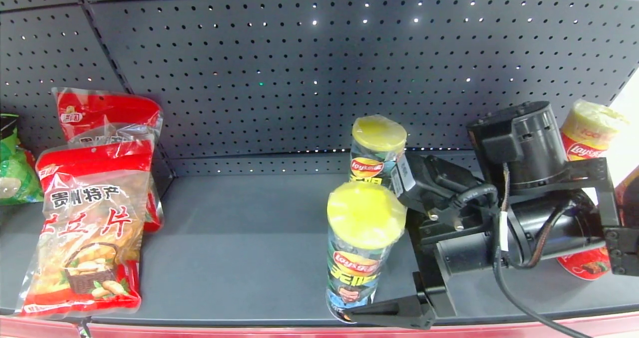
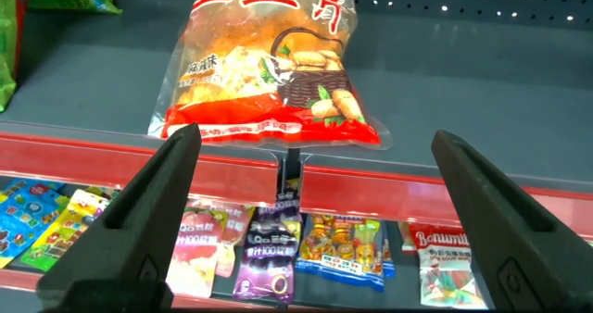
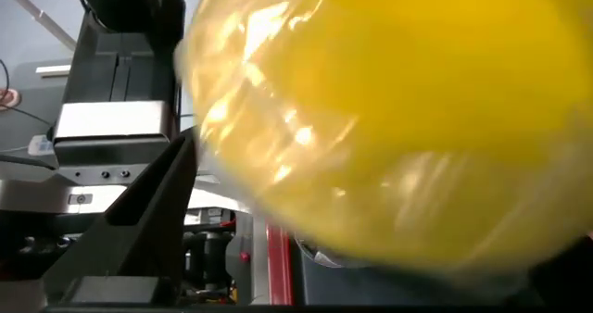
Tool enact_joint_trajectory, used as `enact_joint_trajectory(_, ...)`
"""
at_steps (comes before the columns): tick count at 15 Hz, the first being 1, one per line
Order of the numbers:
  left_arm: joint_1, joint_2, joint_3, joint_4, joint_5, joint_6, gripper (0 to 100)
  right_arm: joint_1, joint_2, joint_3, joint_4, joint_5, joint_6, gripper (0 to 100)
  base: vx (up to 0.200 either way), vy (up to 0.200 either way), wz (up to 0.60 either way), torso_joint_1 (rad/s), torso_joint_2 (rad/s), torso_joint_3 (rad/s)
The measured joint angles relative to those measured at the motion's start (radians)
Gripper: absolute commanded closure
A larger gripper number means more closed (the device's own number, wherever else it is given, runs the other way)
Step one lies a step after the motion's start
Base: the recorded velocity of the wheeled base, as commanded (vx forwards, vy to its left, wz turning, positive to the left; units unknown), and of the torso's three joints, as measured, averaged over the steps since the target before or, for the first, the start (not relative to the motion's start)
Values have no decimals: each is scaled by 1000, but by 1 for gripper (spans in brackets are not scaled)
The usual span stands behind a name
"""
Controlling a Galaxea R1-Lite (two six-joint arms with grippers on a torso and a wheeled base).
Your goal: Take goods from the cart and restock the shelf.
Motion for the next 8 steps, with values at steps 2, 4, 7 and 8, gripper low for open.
enact_joint_trajectory(2, 0, 0, 0, 0, 0, 0, 0, 2, 11, -1, 0, -5, 7, 0, 0, 0, 0, 0, 0, 0)
enact_joint_trajectory(4, 0, 0, 0, 0, 0, 0, 0, 4, 22, -1, -14, -7, 7, 0, 0, 0, 0, 0, 0, 0)
enact_joint_trajectory(7, 0, 0, 0, 0, 0, 0, 0, 7, 40, 15, -97, -8, 33, 100, 0, 0, 0, 0, 0, 0)
enact_joint_trajectory(8, 0, 0, 0, 0, 0, 0, 0, 12, 46, 18, -119, -9, 49, 100, 0, 0, 0, 0, 0, 0)
